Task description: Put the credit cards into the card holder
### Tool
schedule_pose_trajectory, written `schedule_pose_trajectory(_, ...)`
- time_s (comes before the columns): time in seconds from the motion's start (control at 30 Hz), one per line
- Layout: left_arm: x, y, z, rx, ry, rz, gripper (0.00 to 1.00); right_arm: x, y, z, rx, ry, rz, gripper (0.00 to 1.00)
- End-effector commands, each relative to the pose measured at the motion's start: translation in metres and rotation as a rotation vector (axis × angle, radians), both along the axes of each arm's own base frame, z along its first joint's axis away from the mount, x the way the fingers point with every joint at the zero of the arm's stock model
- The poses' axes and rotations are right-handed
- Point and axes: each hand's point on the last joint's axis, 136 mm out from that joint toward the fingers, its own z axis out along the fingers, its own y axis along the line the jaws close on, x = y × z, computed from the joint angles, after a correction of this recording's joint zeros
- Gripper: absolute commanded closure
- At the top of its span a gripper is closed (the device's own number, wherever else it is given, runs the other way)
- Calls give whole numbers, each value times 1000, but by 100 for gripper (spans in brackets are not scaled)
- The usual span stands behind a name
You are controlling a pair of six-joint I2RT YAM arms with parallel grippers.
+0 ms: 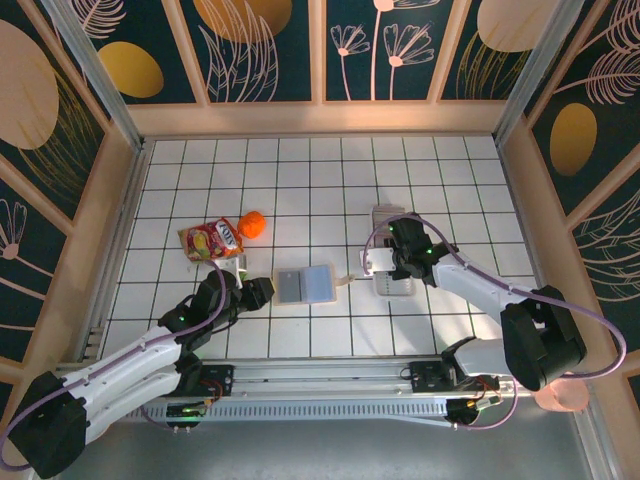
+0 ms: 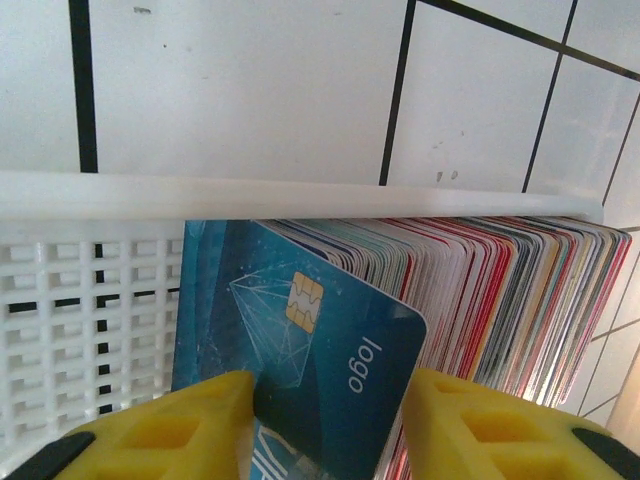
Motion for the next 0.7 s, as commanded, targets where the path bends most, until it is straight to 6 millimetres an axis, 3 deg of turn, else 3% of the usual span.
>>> schedule_pose_trajectory(0.0,-2,-3,2,-27,-5,-12,62,21,3,28,22,-113,-18,62)
schedule_pose_trajectory(0.67,-5,-3,0,-40,4,-11,66,14,4,40,48,-139,-17,75)
